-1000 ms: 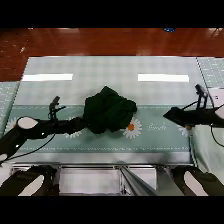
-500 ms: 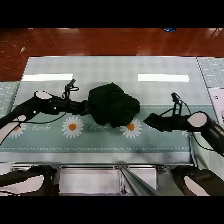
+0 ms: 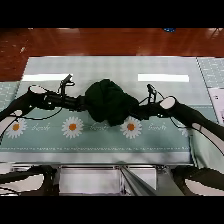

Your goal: Fold the shirts.

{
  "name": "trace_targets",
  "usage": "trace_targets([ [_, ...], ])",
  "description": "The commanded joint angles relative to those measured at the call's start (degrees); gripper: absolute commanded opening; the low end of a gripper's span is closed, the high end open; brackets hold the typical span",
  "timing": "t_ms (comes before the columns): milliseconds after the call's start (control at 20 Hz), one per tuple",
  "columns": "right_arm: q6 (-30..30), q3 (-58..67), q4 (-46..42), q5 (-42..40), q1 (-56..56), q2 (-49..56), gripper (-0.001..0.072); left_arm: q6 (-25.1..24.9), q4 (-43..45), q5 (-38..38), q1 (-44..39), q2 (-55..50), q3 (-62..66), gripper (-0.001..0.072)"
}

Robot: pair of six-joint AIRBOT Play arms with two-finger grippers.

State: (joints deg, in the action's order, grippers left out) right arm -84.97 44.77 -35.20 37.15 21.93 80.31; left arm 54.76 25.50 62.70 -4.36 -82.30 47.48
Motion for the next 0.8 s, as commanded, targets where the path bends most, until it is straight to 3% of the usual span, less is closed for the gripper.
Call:
trace_targets([
  [0, 2.67, 7.43, 2.91, -0.26, 2.23, 7.19, 0.027, -0.11, 0.24, 0.26, 0.15, -0.35, 0.15, 0.0021],
  [100, 5.81, 10.19, 2.97, 1.62, 2.16, 8.94, 0.0029, -0.11, 0.24, -0.35, 0.17, -0.33, 0.17, 0.0021],
  [200, 8.9, 12.11, 2.34, 4.13, 1.36, 8.11, 0.0027, -0.11, 0.22, -0.52, 1.22, 0.02, 0.52, 0.0021],
  [400, 6.25, 22.56, -7.67, 12.35, -5.07, 1.68, 0.0026, 1.79, 0.17, 1.05, 8.17, 5.16, 7.76, 0.002],
  [750, 1.97, 64.08, -26.16, 28.48, -14.73, -9.27, 0.0026, 6.49, -3.52, 1.05, 17.99, 19.06, 42.03, 0.0021],
])
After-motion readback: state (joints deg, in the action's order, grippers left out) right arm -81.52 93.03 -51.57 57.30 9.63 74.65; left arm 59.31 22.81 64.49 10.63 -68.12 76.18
